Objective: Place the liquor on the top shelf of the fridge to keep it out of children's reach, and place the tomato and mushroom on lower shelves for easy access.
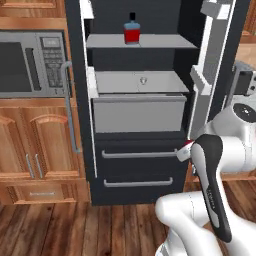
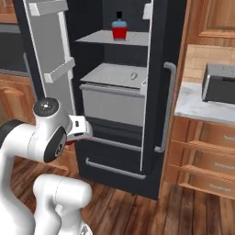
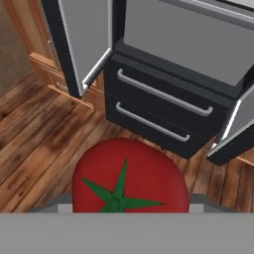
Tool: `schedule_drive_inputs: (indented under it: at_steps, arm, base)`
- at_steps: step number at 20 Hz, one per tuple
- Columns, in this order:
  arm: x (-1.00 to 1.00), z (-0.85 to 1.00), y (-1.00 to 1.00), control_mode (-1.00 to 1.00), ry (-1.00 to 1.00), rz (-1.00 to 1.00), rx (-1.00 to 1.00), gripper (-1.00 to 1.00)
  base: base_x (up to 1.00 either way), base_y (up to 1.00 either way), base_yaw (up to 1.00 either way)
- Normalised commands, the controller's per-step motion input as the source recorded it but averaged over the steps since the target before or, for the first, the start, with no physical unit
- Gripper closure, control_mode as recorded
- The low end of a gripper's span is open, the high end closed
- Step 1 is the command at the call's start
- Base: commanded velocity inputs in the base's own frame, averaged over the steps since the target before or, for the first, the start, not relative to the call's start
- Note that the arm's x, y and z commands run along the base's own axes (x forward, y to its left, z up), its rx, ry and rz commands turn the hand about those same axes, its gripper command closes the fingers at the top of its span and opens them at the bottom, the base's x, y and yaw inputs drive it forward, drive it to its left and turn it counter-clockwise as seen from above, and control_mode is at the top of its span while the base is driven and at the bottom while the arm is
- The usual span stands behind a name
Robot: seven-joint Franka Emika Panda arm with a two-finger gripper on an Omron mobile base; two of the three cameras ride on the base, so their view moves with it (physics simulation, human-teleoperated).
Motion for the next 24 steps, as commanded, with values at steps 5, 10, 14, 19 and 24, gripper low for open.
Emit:
schedule_drive_inputs:
  at_steps: [5,10,14,19,24]
  arm:
    - [0.0,0.0,0.0,1.0,0.0,0.0,0.0,1.0]
    - [0.0,0.0,0.0,1.0,0.0,0.0,0.0,1.0]
    - [0.0,0.0,0.0,1.0,0.0,0.0,0.0,1.0]
    - [0.0,0.0,0.0,1.0,0.0,0.0,0.0,1.0]
    - [0.0,0.0,0.0,1.0,0.0,0.0,0.0,1.0]
  base:
    - [0.37,0.69,-0.39]
    - [0.52,0.37,-0.28]
    - [0.69,0.01,-0.17]
    - [0.75,-0.01,-0.09]
    - [0.76,0.09,-0.02]
